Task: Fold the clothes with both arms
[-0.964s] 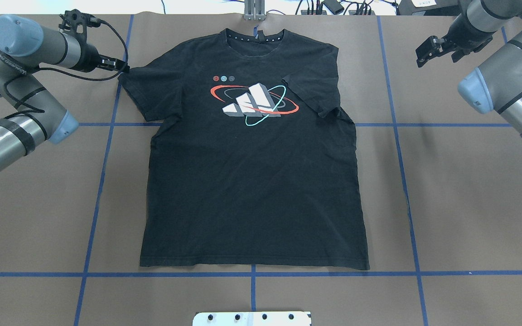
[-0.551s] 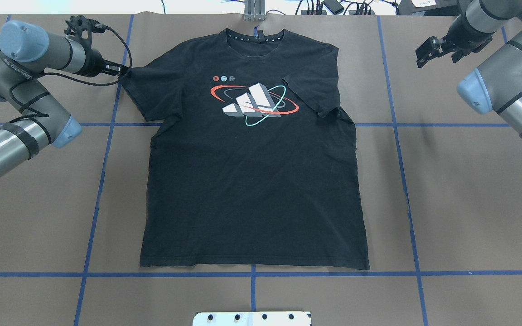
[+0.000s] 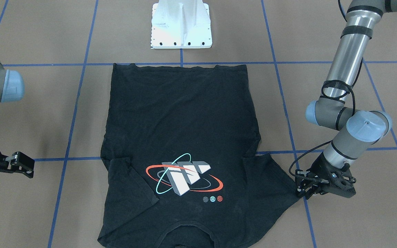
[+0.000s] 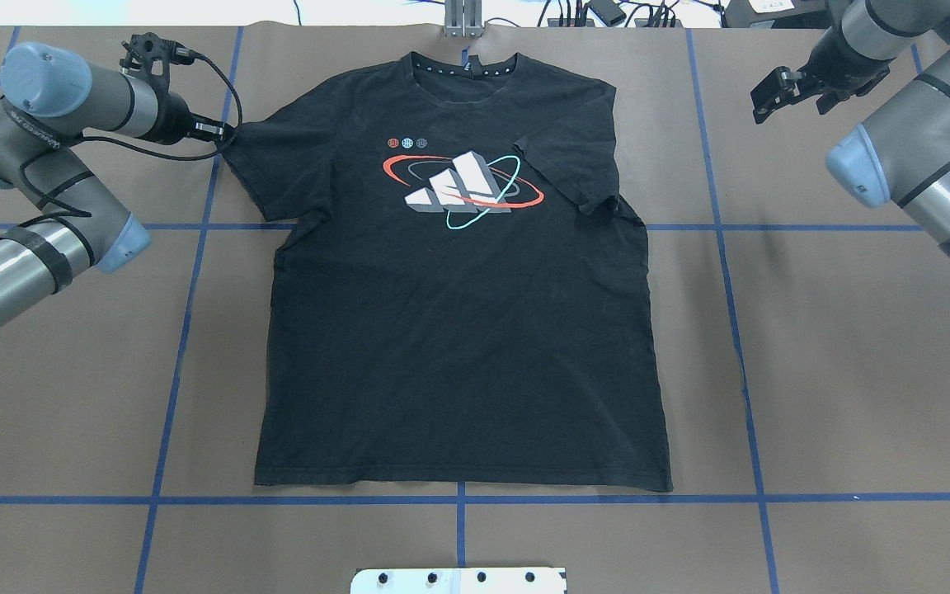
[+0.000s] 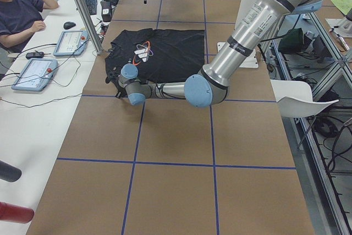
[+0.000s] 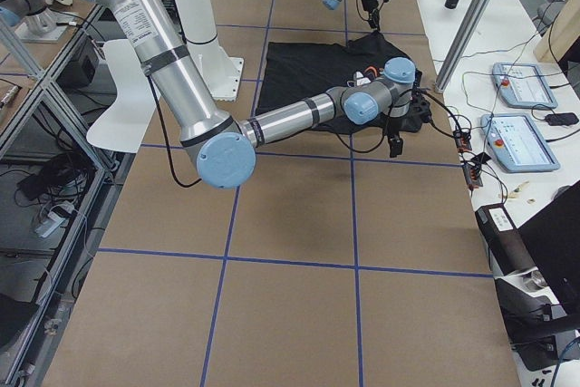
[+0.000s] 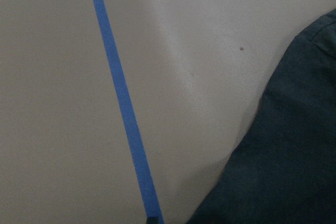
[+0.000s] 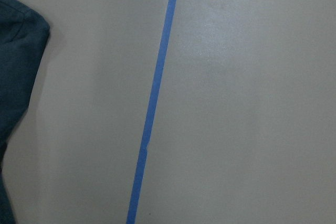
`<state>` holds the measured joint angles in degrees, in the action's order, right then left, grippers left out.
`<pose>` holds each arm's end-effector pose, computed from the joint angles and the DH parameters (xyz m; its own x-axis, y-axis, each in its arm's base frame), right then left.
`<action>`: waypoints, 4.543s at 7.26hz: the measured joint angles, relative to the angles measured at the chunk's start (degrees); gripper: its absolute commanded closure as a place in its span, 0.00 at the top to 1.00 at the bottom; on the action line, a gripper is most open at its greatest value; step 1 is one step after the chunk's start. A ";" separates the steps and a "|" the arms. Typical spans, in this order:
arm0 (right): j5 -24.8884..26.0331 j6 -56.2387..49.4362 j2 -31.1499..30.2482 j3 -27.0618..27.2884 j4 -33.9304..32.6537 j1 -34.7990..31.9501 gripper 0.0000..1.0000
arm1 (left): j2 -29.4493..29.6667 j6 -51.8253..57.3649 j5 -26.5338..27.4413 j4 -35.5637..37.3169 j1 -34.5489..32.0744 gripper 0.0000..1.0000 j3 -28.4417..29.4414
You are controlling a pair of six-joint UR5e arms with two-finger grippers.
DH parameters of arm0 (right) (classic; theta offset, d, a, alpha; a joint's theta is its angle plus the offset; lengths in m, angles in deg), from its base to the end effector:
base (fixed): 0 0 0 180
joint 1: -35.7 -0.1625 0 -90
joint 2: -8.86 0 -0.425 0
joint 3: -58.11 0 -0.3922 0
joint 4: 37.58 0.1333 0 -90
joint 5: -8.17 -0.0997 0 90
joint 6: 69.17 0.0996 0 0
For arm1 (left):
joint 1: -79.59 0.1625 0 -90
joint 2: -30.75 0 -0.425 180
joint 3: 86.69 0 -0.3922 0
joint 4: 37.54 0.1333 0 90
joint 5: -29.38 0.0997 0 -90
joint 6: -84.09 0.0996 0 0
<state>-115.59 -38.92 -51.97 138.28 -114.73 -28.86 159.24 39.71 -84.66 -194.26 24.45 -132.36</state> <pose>-0.2328 -0.6708 0.4207 0.7218 -0.1544 0.6746 -0.0001 0.9748 0.2233 0.3713 -0.6952 0.4922 0.5848 0.3025 -0.7527 0.1831 0.8547 0.4857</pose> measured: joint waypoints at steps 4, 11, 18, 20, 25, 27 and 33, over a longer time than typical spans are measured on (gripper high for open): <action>-0.02 0.26 0.19 -0.01 -0.02 0.13 1.00 | -0.37 -2.22 -0.55 -0.23 -0.24 0.00 -2.16; 0.00 0.45 0.26 -0.01 0.14 0.30 1.00 | 11.33 -34.01 2.72 5.86 7.51 0.00 -5.70; 0.00 0.70 0.19 -0.08 0.12 0.48 1.00 | 15.35 -36.47 8.87 10.07 10.93 1.00 -5.54; -0.07 3.89 -0.10 0.62 0.32 0.72 1.00 | 14.44 -35.24 6.19 10.49 10.64 1.00 -8.58; 4.73 26.09 -14.63 22.83 0.68 11.73 1.00 | -4.59 -30.03 -1.91 11.95 10.95 1.00 -30.77; 10.02 34.89 -23.38 34.60 0.68 20.16 1.00 | -15.68 -29.99 -2.19 13.02 13.67 1.00 -42.39; 26.53 54.30 -37.45 50.90 1.80 43.06 1.00 | -34.91 -37.61 14.30 32.63 34.44 1.00 -70.69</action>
<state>-89.06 15.38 -89.42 189.18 -112.93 14.20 124.33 2.10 -70.36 -161.63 58.89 -203.04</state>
